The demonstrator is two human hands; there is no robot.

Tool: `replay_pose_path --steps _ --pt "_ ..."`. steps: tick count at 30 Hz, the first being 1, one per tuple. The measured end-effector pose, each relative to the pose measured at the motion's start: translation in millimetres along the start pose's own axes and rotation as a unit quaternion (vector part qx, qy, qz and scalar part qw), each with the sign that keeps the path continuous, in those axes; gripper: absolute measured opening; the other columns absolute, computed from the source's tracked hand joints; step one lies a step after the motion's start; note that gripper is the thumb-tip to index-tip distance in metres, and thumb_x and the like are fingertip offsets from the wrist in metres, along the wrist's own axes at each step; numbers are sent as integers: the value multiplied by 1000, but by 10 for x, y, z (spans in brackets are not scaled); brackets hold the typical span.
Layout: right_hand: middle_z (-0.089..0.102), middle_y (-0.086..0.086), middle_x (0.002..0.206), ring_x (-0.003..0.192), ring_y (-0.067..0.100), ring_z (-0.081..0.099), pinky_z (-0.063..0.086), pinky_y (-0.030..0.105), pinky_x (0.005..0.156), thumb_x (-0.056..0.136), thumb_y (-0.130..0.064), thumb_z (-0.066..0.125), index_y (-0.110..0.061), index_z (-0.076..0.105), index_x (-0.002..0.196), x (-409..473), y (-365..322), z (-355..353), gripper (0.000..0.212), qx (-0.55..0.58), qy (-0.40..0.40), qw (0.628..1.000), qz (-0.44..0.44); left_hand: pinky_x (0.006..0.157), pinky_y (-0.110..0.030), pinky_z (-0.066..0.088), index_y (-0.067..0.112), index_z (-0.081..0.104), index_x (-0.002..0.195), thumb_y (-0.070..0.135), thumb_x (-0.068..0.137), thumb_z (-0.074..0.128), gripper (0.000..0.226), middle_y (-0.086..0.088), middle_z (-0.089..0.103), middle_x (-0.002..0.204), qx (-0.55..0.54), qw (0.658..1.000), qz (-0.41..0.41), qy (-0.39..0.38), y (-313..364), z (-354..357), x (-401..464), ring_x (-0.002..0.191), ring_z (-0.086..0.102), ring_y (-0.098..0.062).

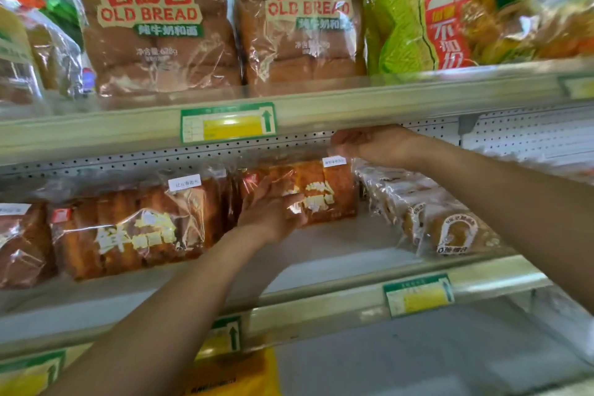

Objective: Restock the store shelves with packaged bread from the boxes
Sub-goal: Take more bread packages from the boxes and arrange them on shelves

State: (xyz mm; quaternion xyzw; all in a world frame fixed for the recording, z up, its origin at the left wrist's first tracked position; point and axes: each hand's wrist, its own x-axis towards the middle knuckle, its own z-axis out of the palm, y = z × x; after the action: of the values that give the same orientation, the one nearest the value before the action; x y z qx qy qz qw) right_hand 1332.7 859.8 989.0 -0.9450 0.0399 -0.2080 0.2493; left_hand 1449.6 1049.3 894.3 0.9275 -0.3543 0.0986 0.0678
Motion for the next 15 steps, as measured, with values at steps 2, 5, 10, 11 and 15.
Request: replay_pose_path --steps 2,5,10,11,15 --pt "64 5 126 120 22 57 40 24 98 97 -25 58 -14 65 123 -174 150 -101 29 32 43 999 6 123 -47 1 43 27 152 54 99 43 56 15 -6 165 -28 999 25 17 69 5 -92 151 -16 -16" --pt "71 13 107 103 27 65 50 33 93 92 -14 64 -8 73 101 -388 317 -150 14 20 70 997 13 124 -46 1 39 31 152 51 97 51 59 14 3 165 -152 987 54 9 305 53 -258 152 -9 -17" --pt "73 1 99 91 14 65 50 27 85 89 -32 67 -18 75 95 -622 411 -79 18 -2 38 999 14 121 -47 22 30 36 151 48 97 54 59 15 6 164 -237 967 94 -15 734 124 -389 150 18 -19" --pt "73 2 97 92 16 66 50 29 87 89 -41 64 -15 75 99 -687 397 -95 29 -11 34 999 5 120 -48 24 31 32 153 49 96 54 63 12 4 165 -238 966 95 -17 783 144 -381 149 22 -22" --pt "72 7 107 102 21 65 49 33 93 86 -56 56 -15 74 105 -937 386 -192 49 -14 3 1000 -21 119 -49 26 34 27 154 50 95 56 68 6 9 166 -276 957 83 -43 905 166 -403 149 23 -26"
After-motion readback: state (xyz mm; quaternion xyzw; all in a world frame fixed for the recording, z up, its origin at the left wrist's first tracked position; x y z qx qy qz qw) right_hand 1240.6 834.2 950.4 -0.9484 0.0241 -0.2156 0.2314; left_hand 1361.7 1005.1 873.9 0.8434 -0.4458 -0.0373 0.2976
